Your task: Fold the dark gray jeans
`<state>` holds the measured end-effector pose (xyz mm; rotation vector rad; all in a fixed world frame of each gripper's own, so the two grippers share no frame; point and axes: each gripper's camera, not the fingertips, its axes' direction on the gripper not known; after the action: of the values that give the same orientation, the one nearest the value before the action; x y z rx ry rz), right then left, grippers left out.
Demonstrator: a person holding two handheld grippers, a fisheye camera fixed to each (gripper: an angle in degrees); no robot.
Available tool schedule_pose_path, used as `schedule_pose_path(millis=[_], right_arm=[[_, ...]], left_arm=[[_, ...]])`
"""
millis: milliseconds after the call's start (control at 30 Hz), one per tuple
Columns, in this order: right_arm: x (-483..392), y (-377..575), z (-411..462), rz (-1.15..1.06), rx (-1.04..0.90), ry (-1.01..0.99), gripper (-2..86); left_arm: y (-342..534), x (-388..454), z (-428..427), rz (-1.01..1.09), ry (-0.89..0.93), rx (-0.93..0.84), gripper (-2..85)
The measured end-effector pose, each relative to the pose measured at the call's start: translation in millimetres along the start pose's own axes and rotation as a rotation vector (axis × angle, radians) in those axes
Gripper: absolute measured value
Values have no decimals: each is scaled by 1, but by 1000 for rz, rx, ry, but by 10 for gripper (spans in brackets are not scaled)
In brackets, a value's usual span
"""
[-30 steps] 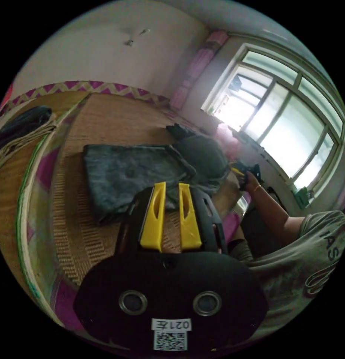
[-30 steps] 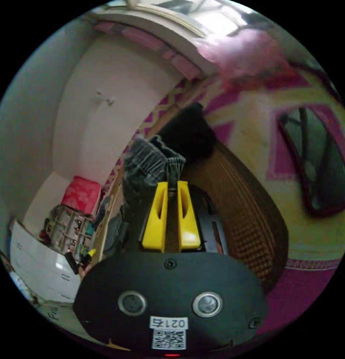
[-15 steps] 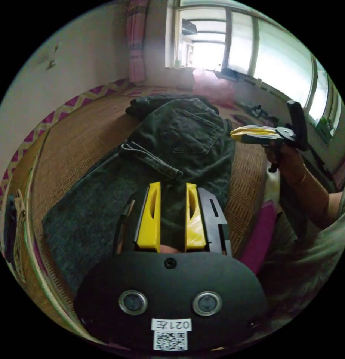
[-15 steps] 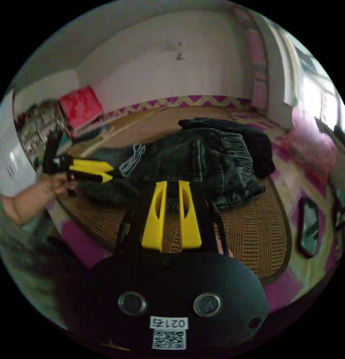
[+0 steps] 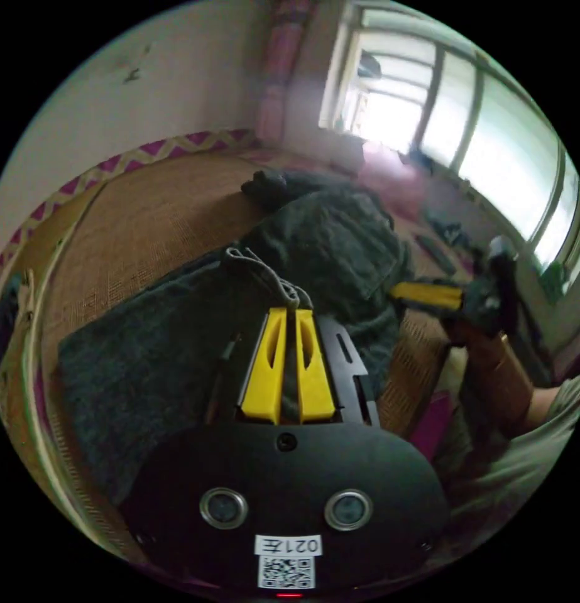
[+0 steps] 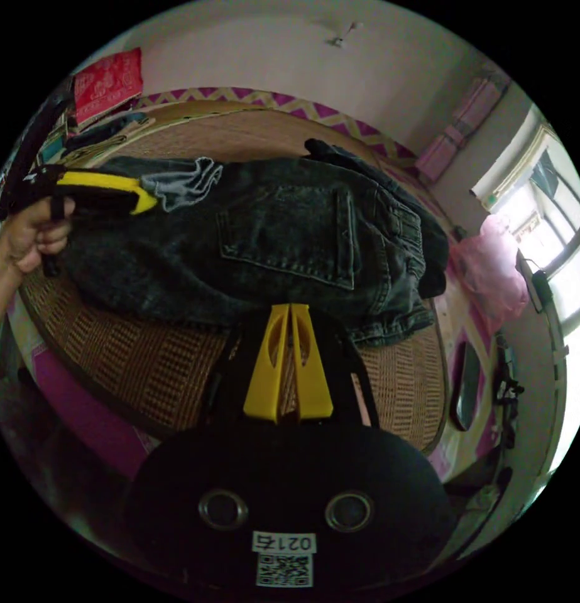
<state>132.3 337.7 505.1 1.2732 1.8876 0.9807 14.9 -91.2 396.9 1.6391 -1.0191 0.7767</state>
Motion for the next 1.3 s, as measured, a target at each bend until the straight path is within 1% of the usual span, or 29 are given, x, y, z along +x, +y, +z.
schedule_pose_path(millis=[67, 100, 133, 200, 233, 300, 333, 400, 433, 500, 533, 600, 633, 667, 733, 767, 833, 867, 933, 1000, 1033, 1067, 1100, 1167, 1300], right_arm=[[6, -1, -1, 20, 1, -44, -5], [10, -1, -1, 34, 1, -74, -5], [12, -2, -1, 42, 2, -89, -5], [21, -2, -2, 71, 4, -151, -5], [23, -2, -2, 77, 5, -163, -5], [28, -3, -3, 95, 5, -202, -6], [28, -3, -3, 98, 5, -208, -6], [29, -5, -5, 106, 4, -218, -6], [28, -5, -5, 105, 4, -215, -6], [23, -7, -9, 97, 4, -198, -6], [21, -7, -9, 94, 4, -193, -5], [19, -9, -13, 96, 4, -191, -2], [19, -9, -13, 98, 4, -195, 0], [20, -10, -15, 106, 5, -205, 8], [24, -11, -20, 124, 8, -255, 38], [27, -14, -28, 103, 22, -292, 69], [29, -19, -48, 55, 102, -306, 78], [30, -26, -61, 24, 150, -289, 81], [32, -43, -74, -55, 216, -271, 86], [34, -77, -72, -173, 243, -207, 87], [34, -87, -69, -210, 241, -179, 86], [31, -106, -60, -295, 227, -121, 86], [28, -125, -50, -373, 202, -74, 87], [29, -153, -34, -455, 146, -37, 94], [42, -203, -13, -534, 52, -16, 105]], left_arm=[[-5, -23, -45, -68, 15, 108, -4], [-5, -40, -81, -98, -3, 184, -5], [-4, -50, -101, -110, -19, 223, -6], [7, -91, -176, -145, -136, 326, -6], [11, -103, -194, -162, -179, 342, -6], [37, -152, -254, -275, -330, 378, -7], [45, -166, -266, -315, -350, 385, -7], [81, -217, -299, -499, -400, 390, -7], [90, -229, -304, -543, -414, 384, -6], [124, -271, -316, -708, -458, 343, -4], [132, -280, -317, -740, -447, 326, -3], [154, -308, -323, -851, -298, 304, 1], [157, -311, -328, -852, -249, 334, 3], [158, -313, -339, -832, -217, 373, 6], [151, -309, -355, -793, -243, 365, 10], [145, -303, -366, -773, -284, 355, 11], [137, -290, -386, -740, -352, 395, -2], [131, -279, -400, -706, -404, 446, -3], [114, -269, -411, -618, -393, 451, 0], [80, -262, -403, -452, -279, 344, 17], [71, -259, -399, -408, -259, 311, 27], [54, -253, -387, -308, -250, 252, 48], [39, -248, -373, -234, -287, 189, 59], [20, -244, -353, -143, -328, 108, 70], [-6, -246, -320, 17, -273, -32, 83]])
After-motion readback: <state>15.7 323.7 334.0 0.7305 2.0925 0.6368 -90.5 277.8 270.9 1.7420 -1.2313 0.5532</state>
